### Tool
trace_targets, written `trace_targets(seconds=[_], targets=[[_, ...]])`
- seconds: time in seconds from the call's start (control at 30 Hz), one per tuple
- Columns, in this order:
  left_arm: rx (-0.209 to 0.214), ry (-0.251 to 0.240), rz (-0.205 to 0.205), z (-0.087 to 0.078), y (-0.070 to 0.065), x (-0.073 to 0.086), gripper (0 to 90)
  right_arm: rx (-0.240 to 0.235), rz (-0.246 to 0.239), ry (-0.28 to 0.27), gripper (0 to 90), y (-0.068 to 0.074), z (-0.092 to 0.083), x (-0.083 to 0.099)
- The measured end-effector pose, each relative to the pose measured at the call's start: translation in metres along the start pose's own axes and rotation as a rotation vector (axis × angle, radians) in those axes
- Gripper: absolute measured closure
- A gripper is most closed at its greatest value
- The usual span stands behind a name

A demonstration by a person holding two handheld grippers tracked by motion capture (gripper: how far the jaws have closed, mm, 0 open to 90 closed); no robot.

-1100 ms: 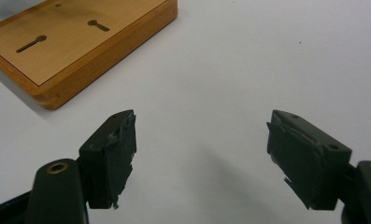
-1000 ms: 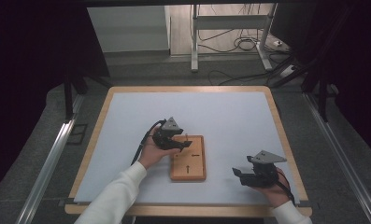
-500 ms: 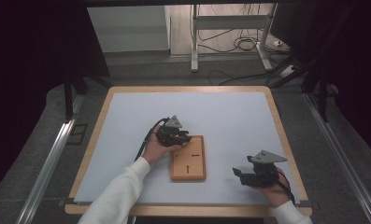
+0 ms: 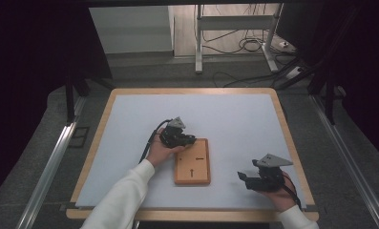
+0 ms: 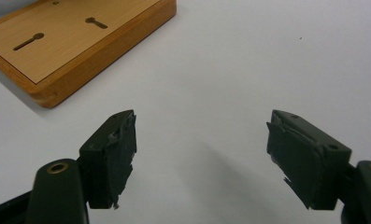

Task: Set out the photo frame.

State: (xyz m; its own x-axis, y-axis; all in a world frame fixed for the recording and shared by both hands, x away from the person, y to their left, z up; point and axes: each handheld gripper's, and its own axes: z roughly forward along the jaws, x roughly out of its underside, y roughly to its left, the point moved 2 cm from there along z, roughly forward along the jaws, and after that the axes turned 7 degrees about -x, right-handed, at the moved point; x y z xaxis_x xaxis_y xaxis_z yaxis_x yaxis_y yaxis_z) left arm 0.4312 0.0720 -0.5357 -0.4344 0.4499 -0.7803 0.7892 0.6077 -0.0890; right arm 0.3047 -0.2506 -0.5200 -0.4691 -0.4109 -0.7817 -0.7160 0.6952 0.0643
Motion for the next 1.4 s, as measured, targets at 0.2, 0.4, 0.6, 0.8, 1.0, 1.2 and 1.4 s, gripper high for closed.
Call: trace_targets(seconds=[0.2, 0.4, 0.6, 0.8, 1.0, 1.2, 1.4], targets=[[0.045, 0.027, -0.032, 0.0, 0.005, -0.002, 81.6, 0.0, -0.002, 0.001, 24.5, 0.001, 0.0, 0.0], [0.076, 0.043, -0.038, 0.0, 0.009, -0.003, 80.8, -0.002, 0.001, 0.002, 24.5, 0.001, 0.0, 0.001], [0.095, 0.044, -0.055, 0.001, 0.011, -0.003, 80.3, -0.017, -0.021, -0.008, 24.4, 0.005, 0.001, 0.0], [0.106, 0.061, -0.057, 0.001, 0.013, -0.005, 80.4, -0.041, -0.082, -0.001, 22.3, 0.026, 0.008, -0.006], [0.137, 0.063, -0.083, 0.003, 0.018, -0.006, 80.4, -0.046, -0.241, 0.035, 16.3, 0.062, 0.024, -0.016], [0.16, 0.068, -0.095, 0.004, 0.022, -0.007, 80.5, -0.016, -0.348, 0.065, 12.3, 0.088, 0.043, -0.025], [0.169, 0.077, -0.102, 0.004, 0.023, -0.008, 80.3, 0.014, -0.405, 0.093, 12.2, 0.099, 0.061, -0.029]])
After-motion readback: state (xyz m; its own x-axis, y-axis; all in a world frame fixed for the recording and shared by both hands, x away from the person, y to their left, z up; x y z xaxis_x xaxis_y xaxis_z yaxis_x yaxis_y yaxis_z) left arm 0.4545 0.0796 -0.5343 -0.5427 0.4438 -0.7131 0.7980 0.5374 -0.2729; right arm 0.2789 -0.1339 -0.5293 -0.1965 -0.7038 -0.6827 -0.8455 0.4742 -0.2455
